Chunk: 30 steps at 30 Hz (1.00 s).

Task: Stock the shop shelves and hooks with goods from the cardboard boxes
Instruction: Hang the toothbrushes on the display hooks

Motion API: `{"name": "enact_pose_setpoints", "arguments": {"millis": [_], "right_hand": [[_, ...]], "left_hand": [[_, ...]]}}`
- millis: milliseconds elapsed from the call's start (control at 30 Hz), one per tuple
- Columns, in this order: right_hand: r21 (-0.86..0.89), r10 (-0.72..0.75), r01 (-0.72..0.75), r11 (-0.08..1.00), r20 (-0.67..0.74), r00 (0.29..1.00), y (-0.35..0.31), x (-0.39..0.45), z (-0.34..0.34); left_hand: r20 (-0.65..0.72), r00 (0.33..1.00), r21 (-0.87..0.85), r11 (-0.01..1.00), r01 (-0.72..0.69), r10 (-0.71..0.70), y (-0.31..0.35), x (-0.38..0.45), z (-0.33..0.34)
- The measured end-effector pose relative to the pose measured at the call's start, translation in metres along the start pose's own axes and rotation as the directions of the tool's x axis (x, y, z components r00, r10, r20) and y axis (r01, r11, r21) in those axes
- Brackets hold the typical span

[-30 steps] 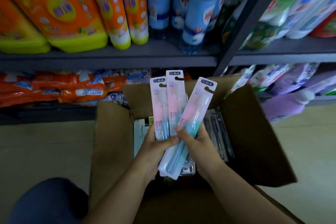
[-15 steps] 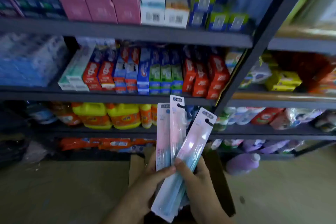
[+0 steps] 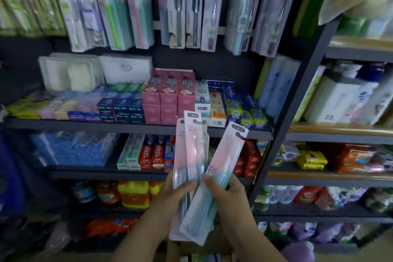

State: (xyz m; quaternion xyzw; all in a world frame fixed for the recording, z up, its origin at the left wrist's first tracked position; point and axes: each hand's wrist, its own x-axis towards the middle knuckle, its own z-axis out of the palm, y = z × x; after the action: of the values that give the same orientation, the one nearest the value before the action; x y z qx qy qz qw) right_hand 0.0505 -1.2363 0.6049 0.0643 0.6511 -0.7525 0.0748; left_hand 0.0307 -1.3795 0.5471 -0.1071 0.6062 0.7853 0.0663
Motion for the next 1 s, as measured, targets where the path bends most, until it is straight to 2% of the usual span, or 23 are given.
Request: {"name": "enact_pose_setpoints", "arguments": {"millis": [233, 400, 467, 533, 667, 767, 1000], "right_hand": [[0.015, -0.098, 0.097, 0.995, 0.059, 0.993, -0.018, 0.011, 0.041], [0.023, -0.199, 0.198, 0.98, 0.065, 0.978, -0.026, 0.021, 0.066], [0.027, -0.229, 0.227, 0.974, 0.082, 0.97, -0.032, 0.025, 0.069], [0.014, -0.238, 0.238, 0.971, 0.118, 0.964, -0.038, 0.03, 0.067], [-0.116, -0.216, 0.242, 0.963, 0.199, 0.956, -0.048, 0.049, 0.052], [-0.184, -0.167, 0.219, 0.958, 0.264, 0.95, -0.058, 0.063, 0.044], [-0.029, -0.106, 0.128, 0.991, 0.403, 0.909, -0.076, 0.09, 0.058]], "left_hand": [[-0.014, 0.993, 0.051, 0.992, -0.113, 0.114, 0.062, -0.015, -0.03], [0.068, 0.966, 0.084, 0.964, -0.254, 0.249, 0.096, -0.027, -0.033], [0.074, 0.968, 0.078, 0.966, -0.246, 0.241, 0.103, -0.027, -0.033], [0.018, 0.969, 0.071, 0.967, -0.246, 0.245, 0.109, -0.025, -0.032], [-0.033, 0.979, 0.03, 0.98, -0.198, 0.199, 0.12, -0.014, -0.037], [-0.08, 0.97, 0.032, 0.974, -0.226, 0.228, 0.133, -0.004, -0.041], [-0.132, 0.943, 0.059, 0.952, -0.3, 0.305, 0.155, 0.008, -0.053]]}}
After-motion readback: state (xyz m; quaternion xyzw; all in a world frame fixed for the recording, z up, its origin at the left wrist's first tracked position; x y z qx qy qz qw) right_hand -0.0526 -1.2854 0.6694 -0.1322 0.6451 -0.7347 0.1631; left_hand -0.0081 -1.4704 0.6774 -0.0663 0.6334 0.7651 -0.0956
